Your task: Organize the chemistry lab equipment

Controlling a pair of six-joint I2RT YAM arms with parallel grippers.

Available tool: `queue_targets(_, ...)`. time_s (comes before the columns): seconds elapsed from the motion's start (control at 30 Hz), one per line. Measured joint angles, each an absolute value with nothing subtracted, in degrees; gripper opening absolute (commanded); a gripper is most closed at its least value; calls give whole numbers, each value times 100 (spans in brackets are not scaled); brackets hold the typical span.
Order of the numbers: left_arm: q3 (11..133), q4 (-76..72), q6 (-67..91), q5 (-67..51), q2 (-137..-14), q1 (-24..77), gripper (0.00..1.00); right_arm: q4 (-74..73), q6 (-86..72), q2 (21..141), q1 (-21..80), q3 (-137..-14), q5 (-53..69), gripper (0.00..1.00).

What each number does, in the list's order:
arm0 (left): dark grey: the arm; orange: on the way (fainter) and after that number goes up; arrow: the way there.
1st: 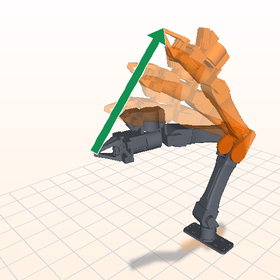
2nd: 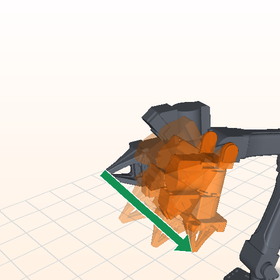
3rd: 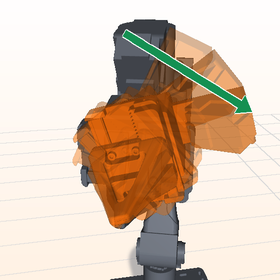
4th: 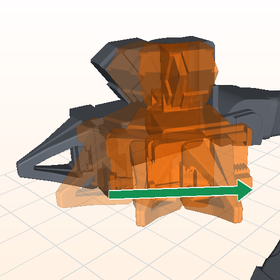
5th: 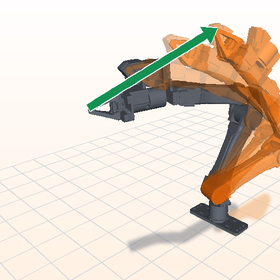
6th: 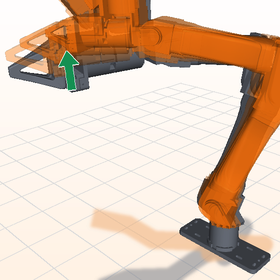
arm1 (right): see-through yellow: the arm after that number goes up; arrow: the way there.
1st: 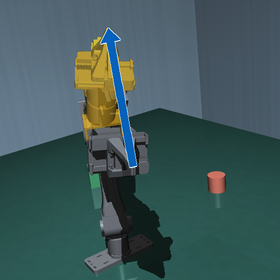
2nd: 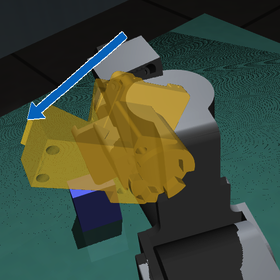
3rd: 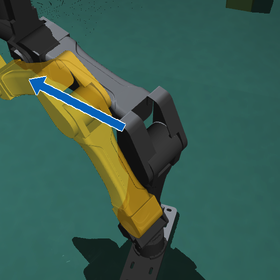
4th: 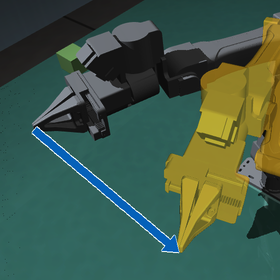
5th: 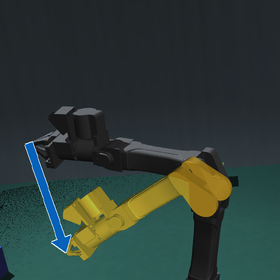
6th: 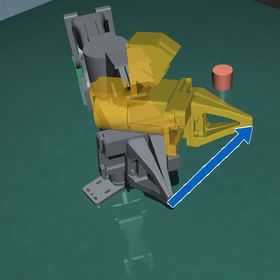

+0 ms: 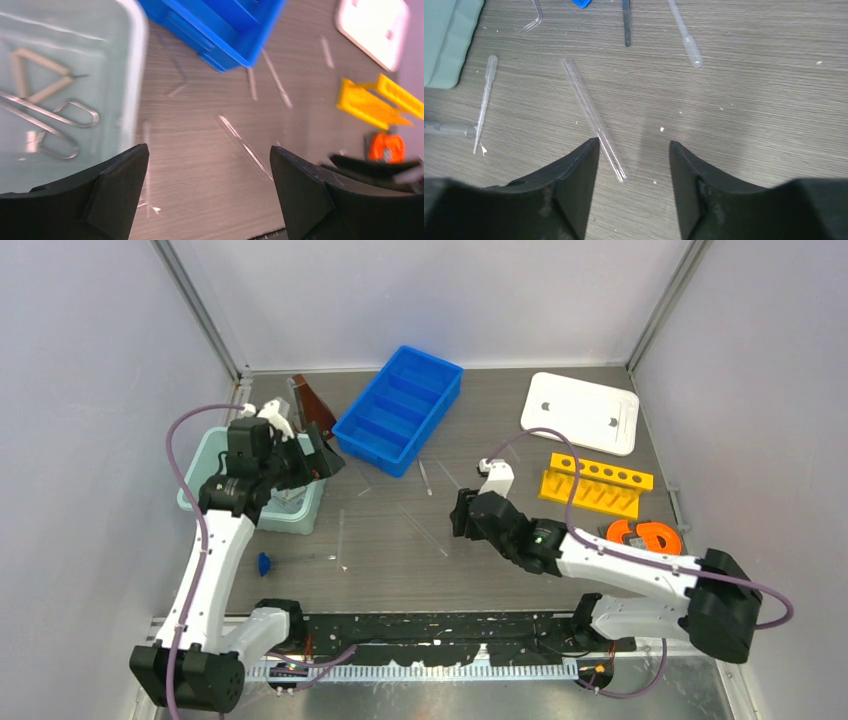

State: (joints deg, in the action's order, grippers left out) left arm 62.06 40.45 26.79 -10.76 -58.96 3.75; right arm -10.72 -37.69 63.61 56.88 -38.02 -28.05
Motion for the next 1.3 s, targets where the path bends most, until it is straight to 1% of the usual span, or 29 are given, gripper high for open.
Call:
queue_targets(0.2, 5518, 3636, 2536, -2449, -5371, 611, 95, -508, -3780, 7616, 5509, -4272, -2508, 49)
queue_targets(0.37, 5030, 3594, 2499, -2875, -4814, 746, 96, -169, -3699, 8680, 5087, -4869, -2167, 42)
queue_targets(0.53, 4709, 3586, 2504, -2781, -3983, 753, 96, 14, -3514, 9564, 4722, -5474, -1925, 40)
queue_targets(0.67, 4617, 3699, 2477, -2530, -3658, 823, 96, 69, -3339, 10116, 4560, -5957, -1791, 39)
queue_targets(0.97, 4617, 3813, 2397, -2224, -3597, 1031, 96, 115, -3020, 11155, 4449, -6932, -1719, 38)
queue_targets(1.1, 4617, 3822, 2362, -2152, -3542, 1079, 96, 95, -2954, 11463, 4418, -7142, -1734, 38)
queue_targets(1.3, 4617, 3841, 2353, -2099, -3472, 1096, 96, 36, -2869, 11616, 4386, -7253, -1758, 36)
